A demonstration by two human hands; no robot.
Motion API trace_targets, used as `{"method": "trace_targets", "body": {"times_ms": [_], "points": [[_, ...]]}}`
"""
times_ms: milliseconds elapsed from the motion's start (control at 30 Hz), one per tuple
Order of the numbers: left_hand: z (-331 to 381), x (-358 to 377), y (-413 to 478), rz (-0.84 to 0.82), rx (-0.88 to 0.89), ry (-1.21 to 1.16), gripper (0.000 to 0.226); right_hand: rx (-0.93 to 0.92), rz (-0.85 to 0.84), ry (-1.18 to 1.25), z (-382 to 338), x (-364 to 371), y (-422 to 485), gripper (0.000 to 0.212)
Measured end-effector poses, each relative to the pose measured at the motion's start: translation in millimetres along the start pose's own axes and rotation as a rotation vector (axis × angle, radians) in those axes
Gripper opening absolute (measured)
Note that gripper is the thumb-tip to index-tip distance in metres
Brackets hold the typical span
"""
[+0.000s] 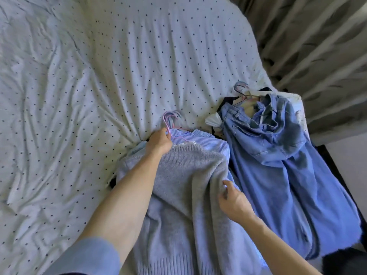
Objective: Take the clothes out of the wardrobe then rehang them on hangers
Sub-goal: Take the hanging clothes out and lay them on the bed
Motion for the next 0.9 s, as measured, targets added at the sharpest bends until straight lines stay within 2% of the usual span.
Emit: {"method": "trace_targets", "body": {"times_ms": [167,233,333,433,500,633,667,767,833,900], "points": [[-28,44,1,-0.039,0.012,0.163,0.064,-0.040,-0.061,-0.164,2,35,10,0.079],[-37,65,-20,-0.017,0.030,0.235,0.072,-0.046,-0.032,-0.249,4,45,11,0.080],[-47,88,-51,0.032,0.156,0.349,0.077,-0.068,0.072,-0.309,1,49,16,0.078],[-57,111,-70,-0.106,0.337,0.467,0.081,-0.068,0.099,-0.269,-6,46,26,0.080],[-61,115,-66,-0.158,0.380,0.526,0.081,-0.039,0.066,-0.252,-8,44,34,0.083],[-59,82,-18,0.151,0.186,0.358,0.067,-0.060,0.037,-0.201,-10,41,48,0.087],[-60,73,-6,0.183,0.142,0.367,0.061,-0.069,0.033,-0.195,-10,41,51,0.087],[-59,55,15,0.124,0.142,0.527,0.034,-0.075,0.026,-0.183,-8,41,55,0.089],[-53,49,19,0.050,0.189,0.624,0.025,-0.091,0.024,-0.185,-8,43,55,0.091],[-46,41,25,0.098,0.171,0.532,0.018,-0.098,0.053,-0.161,-6,42,54,0.091]]}}
Point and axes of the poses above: each hand's wrist, its own y-axis towards the middle knuckle, its own x-axis out of the palm, z = x × y, the point moved 4 cm from there along y, towards the middle knuckle, and after that the axes turned 12 degrees about x, right-handed, at the moved point
